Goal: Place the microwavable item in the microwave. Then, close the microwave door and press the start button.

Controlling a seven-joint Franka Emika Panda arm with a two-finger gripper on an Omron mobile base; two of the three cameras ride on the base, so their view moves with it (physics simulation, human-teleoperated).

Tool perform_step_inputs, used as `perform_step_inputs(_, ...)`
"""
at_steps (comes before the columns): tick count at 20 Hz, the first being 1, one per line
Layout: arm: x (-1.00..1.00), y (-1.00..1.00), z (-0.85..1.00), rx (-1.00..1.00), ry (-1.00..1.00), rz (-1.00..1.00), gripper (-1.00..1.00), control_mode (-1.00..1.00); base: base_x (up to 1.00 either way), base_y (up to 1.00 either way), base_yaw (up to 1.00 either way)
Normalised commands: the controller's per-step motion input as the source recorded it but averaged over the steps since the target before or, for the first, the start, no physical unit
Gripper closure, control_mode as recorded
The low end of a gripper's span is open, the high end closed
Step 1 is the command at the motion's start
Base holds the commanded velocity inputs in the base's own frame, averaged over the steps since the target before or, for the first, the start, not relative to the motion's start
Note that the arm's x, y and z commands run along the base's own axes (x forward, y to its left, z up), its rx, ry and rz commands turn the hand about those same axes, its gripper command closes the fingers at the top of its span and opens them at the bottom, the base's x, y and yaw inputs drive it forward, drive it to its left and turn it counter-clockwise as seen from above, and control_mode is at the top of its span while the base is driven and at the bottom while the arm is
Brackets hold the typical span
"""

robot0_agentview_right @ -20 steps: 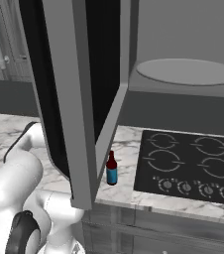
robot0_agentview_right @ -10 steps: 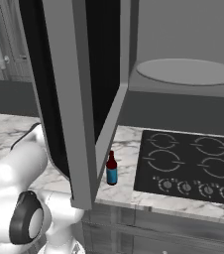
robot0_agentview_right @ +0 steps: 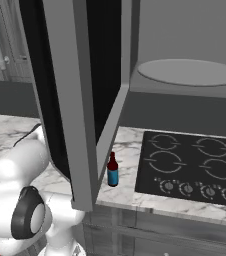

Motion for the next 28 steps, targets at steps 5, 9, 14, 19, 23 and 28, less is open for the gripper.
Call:
perform_step_inputs(5,-0.06,-0.06,0.03,0.00,-0.01,0.01,-1.00,-1.00,0.00,0.00,0.00)
perform_step_inputs(9,0.00,-0.16,0.05,0.00,0.00,0.03,-1.00,-1.00,0.00,0.00,0.00)
perform_step_inputs(14,0.12,-0.09,0.09,0.00,0.00,0.03,-1.00,-1.00,0.00,0.00,0.00)
perform_step_inputs(19,0.22,-0.04,0.00,0.00,0.00,0.05,-1.00,-1.00,0.00,0.00,0.00)
perform_step_inputs(23,0.30,0.00,-0.01,0.00,0.00,0.06,-1.00,-1.00,0.00,0.00,0.00)
perform_step_inputs(28,0.26,0.01,-0.19,0.00,0.01,0.07,-1.00,-1.00,0.00,0.00,0.00)
